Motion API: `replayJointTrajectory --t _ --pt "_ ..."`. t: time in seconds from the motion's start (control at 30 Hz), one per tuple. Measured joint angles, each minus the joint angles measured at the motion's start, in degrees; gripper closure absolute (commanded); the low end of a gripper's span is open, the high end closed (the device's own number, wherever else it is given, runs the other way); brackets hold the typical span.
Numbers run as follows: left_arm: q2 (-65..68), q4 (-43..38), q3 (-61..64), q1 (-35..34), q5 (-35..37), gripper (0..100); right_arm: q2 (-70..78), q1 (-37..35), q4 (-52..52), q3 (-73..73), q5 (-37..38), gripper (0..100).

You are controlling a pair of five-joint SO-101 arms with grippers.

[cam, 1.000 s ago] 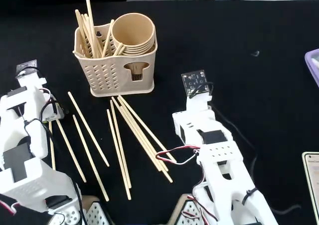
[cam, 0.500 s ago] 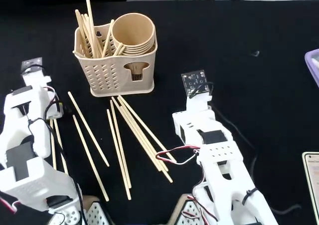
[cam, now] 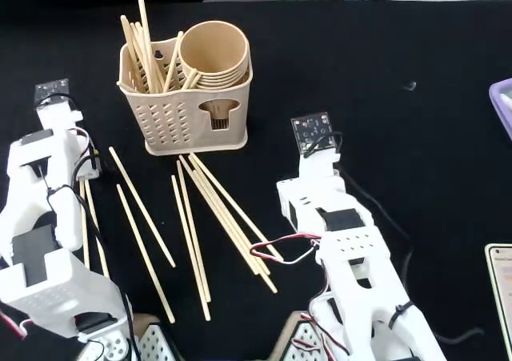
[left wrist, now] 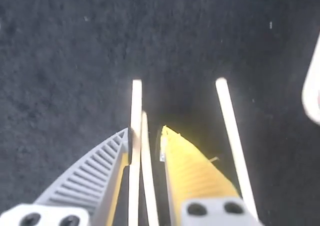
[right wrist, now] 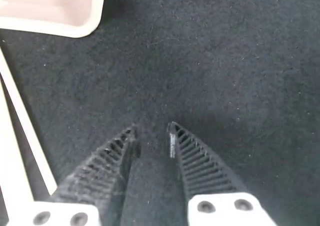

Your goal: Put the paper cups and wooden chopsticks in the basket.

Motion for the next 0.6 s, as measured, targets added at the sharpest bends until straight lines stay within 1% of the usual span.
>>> replayJointTrajectory --t 0.1,0.27,0.4,0.5,0.53,0.6 --pt "0.0 5.5 -0.9 0.0 -2.0 78 0.0 0.0 0.0 0.0 0.0 90.3" --pt "0.0 10.1 -1.0 -0.6 -3.1 79 0.0 0.0 0.0 0.0 0.0 90.3" --pt "0.0 9.8 -0.8 -2.6 -5.1 79 0.0 0.0 0.0 0.0 0.0 90.3" --pt "-0.1 7.6 2.1 -3.8 -6.9 79 0.0 0.0 0.0 0.0 0.0 90.3" --pt "-0.3 7.4 2.9 -3.8 -7.6 80 0.0 0.0 0.0 0.0 0.0 90.3" --pt "-0.3 7.3 3.3 -3.8 -8.4 86 0.0 0.0 0.0 0.0 0.0 90.3"
